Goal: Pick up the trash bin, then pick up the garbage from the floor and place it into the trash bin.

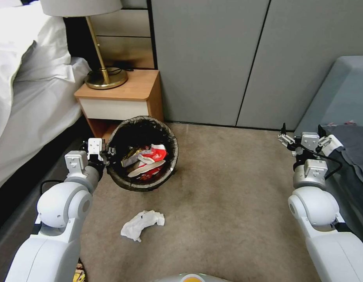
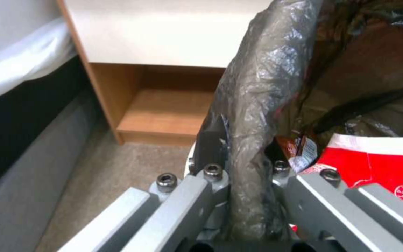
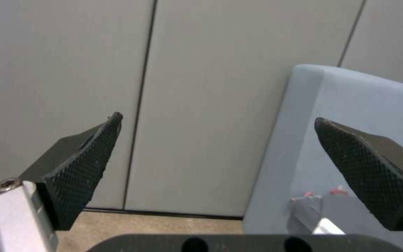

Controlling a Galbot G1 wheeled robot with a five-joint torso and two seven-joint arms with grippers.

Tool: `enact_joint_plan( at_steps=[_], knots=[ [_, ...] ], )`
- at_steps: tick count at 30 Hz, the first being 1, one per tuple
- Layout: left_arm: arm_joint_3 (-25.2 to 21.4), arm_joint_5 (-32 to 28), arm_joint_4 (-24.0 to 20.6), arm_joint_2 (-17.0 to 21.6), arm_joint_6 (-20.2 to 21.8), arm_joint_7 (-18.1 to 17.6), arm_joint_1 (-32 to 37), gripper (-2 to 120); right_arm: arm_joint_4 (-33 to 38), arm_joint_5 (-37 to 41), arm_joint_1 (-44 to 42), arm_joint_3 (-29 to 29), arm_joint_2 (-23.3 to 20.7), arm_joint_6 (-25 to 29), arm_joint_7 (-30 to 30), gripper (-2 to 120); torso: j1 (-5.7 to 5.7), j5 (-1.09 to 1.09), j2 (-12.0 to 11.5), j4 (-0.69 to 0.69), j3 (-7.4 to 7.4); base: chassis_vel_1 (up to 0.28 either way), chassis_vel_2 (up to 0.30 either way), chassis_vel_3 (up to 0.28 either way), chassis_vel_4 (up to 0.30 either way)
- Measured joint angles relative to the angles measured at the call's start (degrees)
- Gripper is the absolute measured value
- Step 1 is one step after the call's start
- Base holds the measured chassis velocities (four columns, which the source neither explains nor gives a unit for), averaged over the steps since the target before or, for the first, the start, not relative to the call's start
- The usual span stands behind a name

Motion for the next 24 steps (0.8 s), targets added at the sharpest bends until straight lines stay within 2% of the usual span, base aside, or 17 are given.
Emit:
enact_joint_plan(
  at_steps=[24],
  knots=[
    [0.00,-1.42,0.14,0.14,0.00,-1.32,-0.19,0,-0.69,-0.15,0.15,-0.18,0.36,-0.03,0.02,100,0.00,0.00,0.00,0.00,0.00,0.063,0.066,0.065,0.062]
  ],
)
